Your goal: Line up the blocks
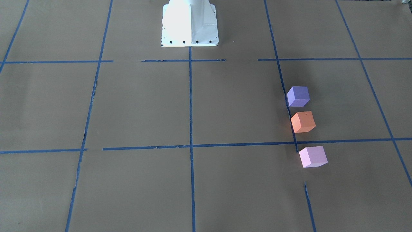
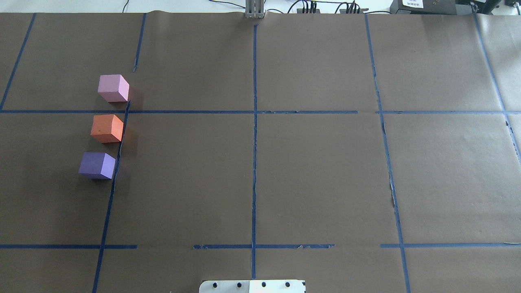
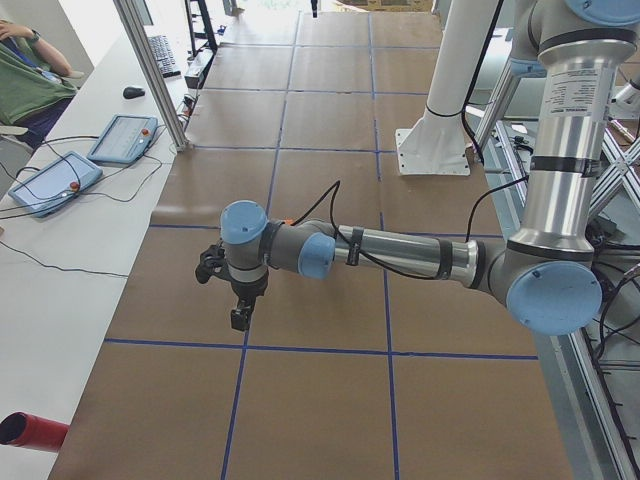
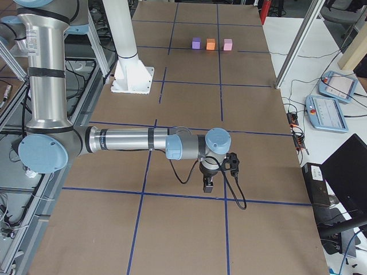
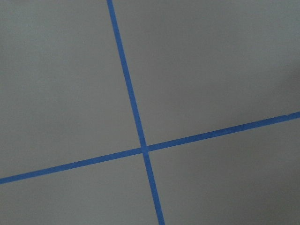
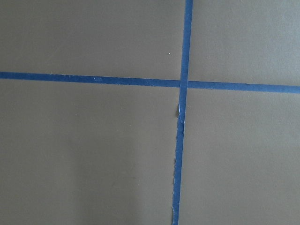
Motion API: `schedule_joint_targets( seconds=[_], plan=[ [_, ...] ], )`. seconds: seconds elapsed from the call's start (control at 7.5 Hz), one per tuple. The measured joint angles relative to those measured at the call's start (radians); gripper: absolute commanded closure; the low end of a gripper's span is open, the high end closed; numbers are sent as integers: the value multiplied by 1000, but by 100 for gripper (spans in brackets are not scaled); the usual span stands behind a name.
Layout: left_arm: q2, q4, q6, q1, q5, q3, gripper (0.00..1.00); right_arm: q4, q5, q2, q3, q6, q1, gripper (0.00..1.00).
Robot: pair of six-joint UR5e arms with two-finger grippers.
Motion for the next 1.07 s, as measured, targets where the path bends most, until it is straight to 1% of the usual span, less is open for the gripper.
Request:
schedule_joint_targets(
  seconds=[0.13,0.27,0.53,1.07],
  plan=[
    [-1,0,56,-36,-27,41,0,0,0,0,0,0,0,0],
    [0,2,86,-65,-38,61,0,0,0,0,0,0,0,0],
    [18,4,103,-93,-39,71,0,0,0,0,0,0,0,0],
    [33,3,101,-97,-37,68,0,0,0,0,0,0,0,0]
  ],
)
